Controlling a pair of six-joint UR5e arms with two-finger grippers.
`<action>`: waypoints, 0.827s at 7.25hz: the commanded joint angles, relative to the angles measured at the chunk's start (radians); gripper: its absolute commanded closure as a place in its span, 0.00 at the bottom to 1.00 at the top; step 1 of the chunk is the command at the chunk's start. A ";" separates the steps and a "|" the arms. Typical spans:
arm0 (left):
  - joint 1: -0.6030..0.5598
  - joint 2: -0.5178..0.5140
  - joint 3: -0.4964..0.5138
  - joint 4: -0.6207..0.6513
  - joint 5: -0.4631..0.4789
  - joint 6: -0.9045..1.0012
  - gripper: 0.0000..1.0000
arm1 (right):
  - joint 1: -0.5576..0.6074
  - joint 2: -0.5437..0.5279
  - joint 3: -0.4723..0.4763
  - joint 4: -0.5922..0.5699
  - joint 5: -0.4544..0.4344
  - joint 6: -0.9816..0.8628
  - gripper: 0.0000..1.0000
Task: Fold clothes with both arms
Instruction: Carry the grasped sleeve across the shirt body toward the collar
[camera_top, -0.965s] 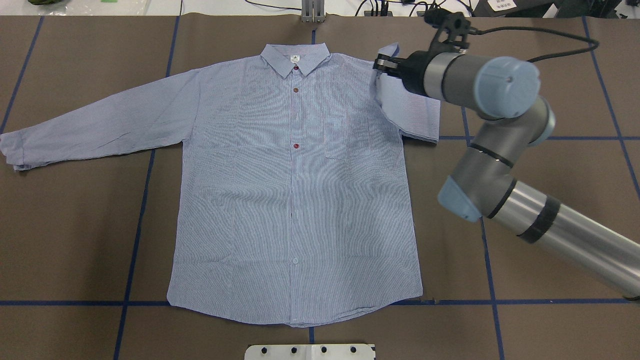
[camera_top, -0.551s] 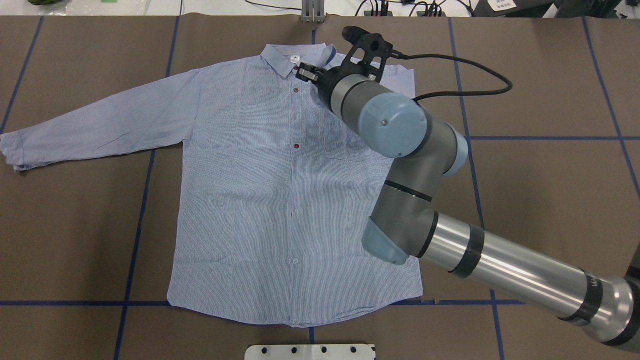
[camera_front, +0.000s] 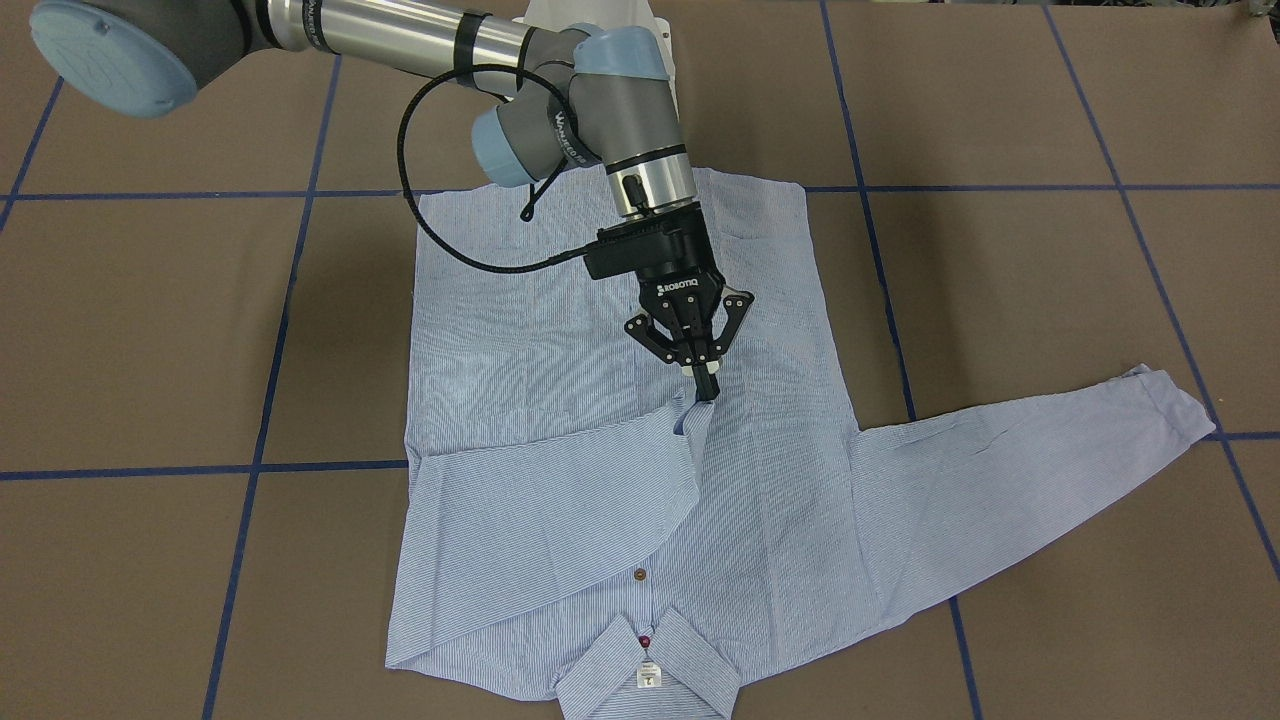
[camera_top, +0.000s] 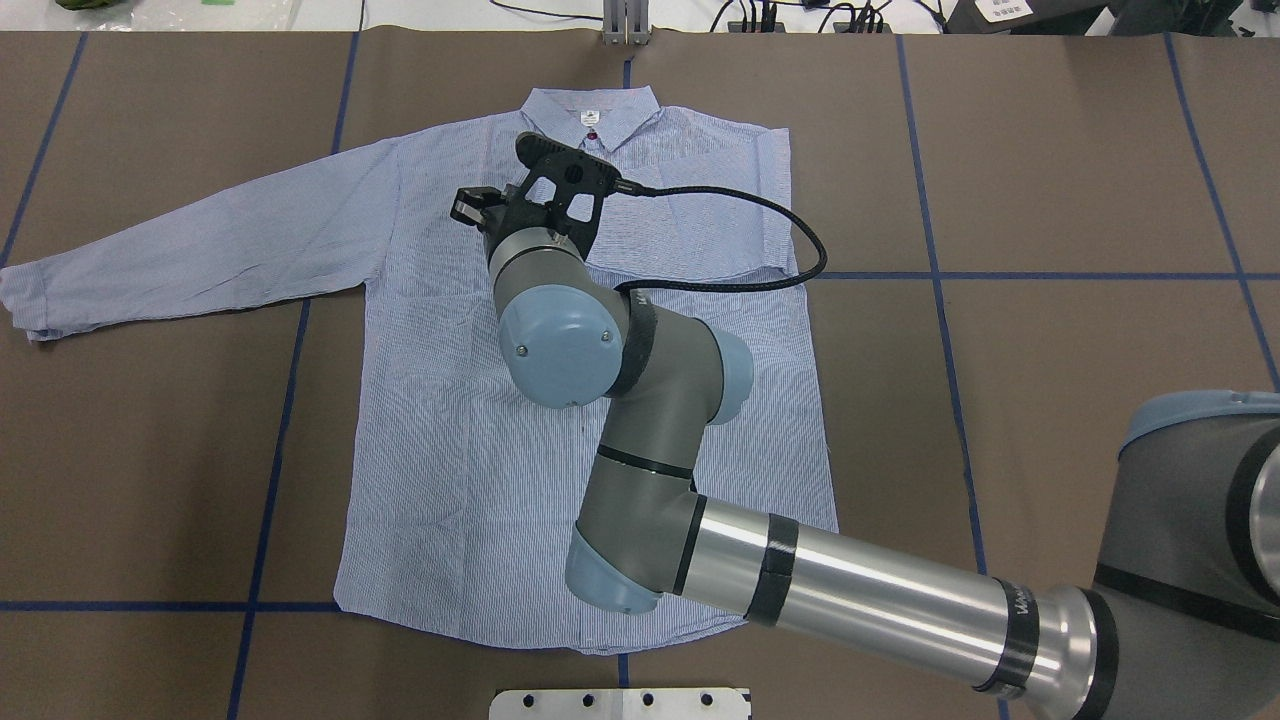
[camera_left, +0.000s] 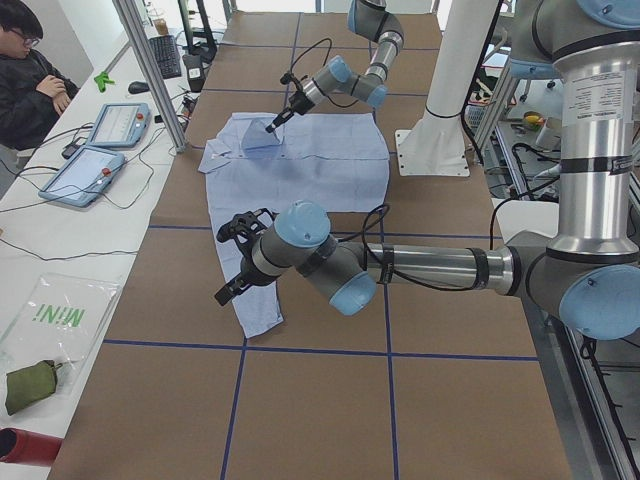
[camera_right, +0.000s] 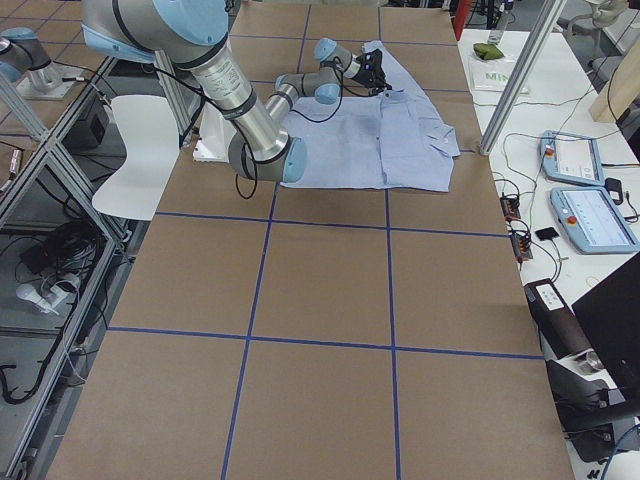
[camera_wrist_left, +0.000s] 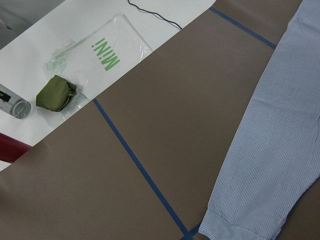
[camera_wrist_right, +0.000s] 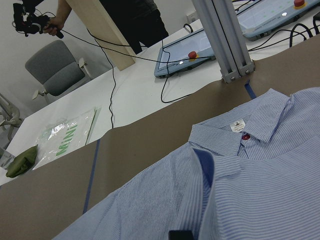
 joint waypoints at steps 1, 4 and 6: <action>0.000 -0.001 0.001 0.000 0.000 0.000 0.00 | -0.025 0.079 -0.127 -0.002 -0.014 -0.003 1.00; 0.000 -0.001 0.007 0.000 0.000 0.000 0.00 | -0.027 0.189 -0.149 -0.382 0.001 -0.011 0.01; 0.000 -0.001 0.010 0.000 0.000 0.000 0.00 | -0.022 0.200 -0.149 -0.389 0.050 -0.017 0.01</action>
